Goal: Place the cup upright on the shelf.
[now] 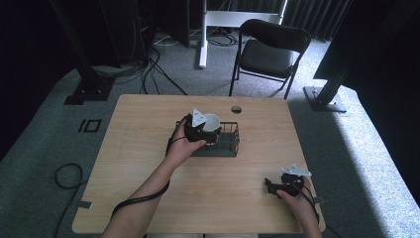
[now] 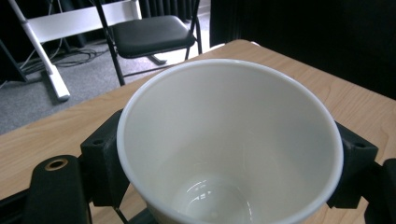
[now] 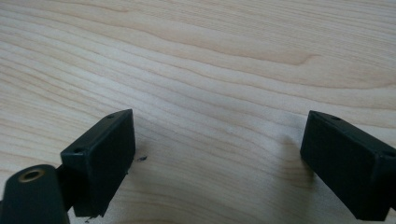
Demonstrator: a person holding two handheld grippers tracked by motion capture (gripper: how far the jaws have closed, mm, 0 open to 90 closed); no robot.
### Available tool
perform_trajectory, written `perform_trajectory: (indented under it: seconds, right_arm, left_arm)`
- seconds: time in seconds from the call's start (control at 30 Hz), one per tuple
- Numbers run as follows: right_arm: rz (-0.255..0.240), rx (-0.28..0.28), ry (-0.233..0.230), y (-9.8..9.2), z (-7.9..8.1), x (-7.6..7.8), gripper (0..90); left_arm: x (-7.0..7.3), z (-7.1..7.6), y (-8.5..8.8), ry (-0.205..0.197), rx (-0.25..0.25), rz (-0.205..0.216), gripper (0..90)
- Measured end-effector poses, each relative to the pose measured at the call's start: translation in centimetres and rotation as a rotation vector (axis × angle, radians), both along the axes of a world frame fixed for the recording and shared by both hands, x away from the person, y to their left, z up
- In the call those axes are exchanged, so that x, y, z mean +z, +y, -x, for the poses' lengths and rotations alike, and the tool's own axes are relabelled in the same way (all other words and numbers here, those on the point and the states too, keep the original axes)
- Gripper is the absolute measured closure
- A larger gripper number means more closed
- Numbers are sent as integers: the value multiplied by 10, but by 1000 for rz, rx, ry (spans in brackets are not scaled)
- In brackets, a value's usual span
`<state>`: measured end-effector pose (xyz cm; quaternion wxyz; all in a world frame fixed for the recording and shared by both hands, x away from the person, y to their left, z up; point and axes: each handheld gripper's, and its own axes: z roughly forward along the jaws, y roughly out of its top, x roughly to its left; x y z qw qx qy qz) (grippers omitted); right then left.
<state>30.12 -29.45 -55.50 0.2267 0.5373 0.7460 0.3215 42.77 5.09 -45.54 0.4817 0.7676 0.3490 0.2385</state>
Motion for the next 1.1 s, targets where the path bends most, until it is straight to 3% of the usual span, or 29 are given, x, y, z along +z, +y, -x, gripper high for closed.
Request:
perform_trajectory:
  seconds: [0.27, 0.5, 0.6, 0.8, 1.1]
  right_arm:
    - [0, 0, 0, 0, 0, 0, 99]
    - [0, 0, 0, 0, 0, 0, 99]
    - [1, 0, -1, 0, 0, 0, 99]
    - [1, 1, -1, 0, 0, 0, 99]
    - [1, 1, -1, 0, 0, 0, 99]
  left_arm:
    - [-10, -1, -1, 12, 3, -13, 202]
    - [-14, -1, 0, -2, -10, -20, 202]
    - [-13, -1, 0, 8, -5, -39, 197]
    - [-10, -1, 3, 27, 6, -63, 98]
    - [4, 7, 13, 20, 3, -35, 98]
